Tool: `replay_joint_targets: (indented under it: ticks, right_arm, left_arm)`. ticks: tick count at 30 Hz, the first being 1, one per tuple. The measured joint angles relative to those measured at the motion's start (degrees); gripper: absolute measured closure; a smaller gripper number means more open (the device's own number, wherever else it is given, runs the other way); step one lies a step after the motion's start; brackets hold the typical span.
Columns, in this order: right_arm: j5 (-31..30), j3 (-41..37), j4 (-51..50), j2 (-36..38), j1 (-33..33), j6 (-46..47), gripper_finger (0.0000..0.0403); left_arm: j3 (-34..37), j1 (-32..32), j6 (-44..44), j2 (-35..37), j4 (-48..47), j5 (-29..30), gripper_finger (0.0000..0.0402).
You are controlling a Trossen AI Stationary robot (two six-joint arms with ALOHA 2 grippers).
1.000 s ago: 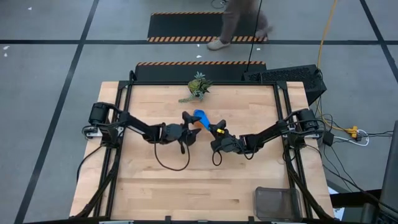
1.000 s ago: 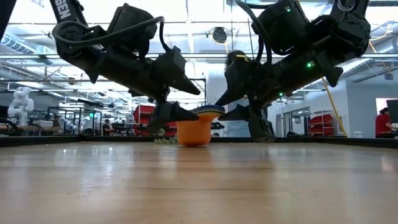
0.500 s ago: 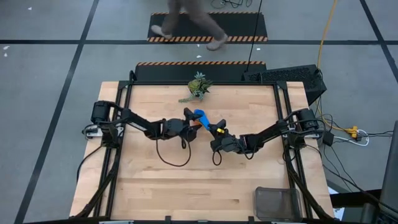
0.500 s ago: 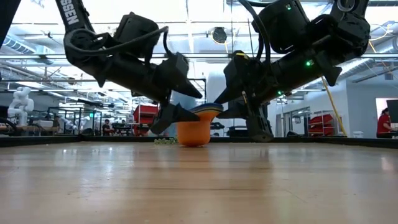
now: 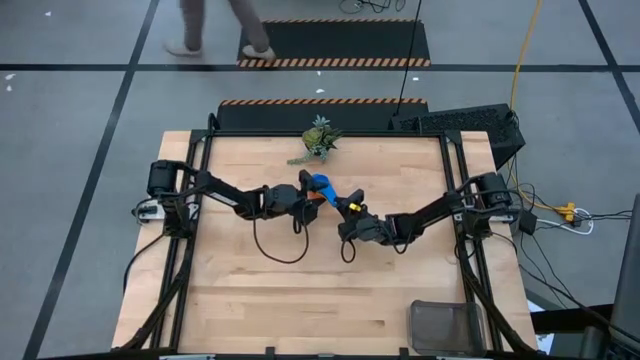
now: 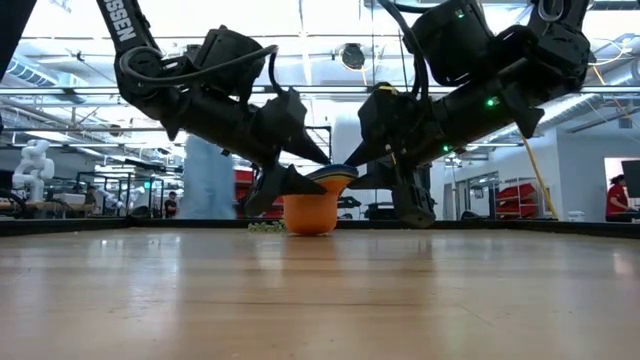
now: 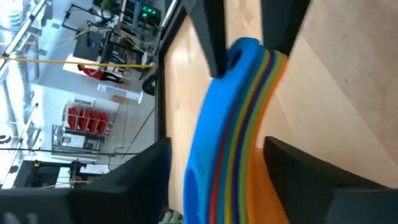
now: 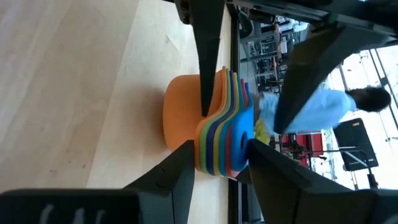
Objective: Nest measuring cups in basket
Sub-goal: Put the stacked measuring cups into the black transparent bin
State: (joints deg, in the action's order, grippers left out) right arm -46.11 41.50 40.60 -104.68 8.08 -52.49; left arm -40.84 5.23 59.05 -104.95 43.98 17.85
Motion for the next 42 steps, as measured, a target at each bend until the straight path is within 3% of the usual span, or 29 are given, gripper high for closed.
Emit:
replay_joint_targets:
  ticks: [8,13,25,32,42]
  right_arm:
    - [1.1,0.0,1.2,0.0,0.0,0.0,0.0271]
    - [2.4,0.0,1.6,0.0,-0.1,0.3,0.0271]
    - [2.8,0.0,1.6,0.0,-0.3,0.8,0.0271]
    - [1.5,0.0,1.8,0.1,-0.4,0.8,0.0271]
    - [-1.4,0.0,3.3,0.0,-0.3,-2.4,0.0265]
  left_arm:
    - [0.0,0.2,-0.6,0.0,-0.6,-2.6,0.0243]
    - [0.0,0.3,0.0,0.0,-0.4,-3.5,0.0275]
    - [0.0,0.9,-2.0,0.1,-0.8,-5.3,0.0248]
    - [-0.1,1.0,-3.0,0.3,-1.3,-5.1,0.0309]
    - [-0.1,1.0,-5.1,0.2,-0.8,-5.4,0.0304]
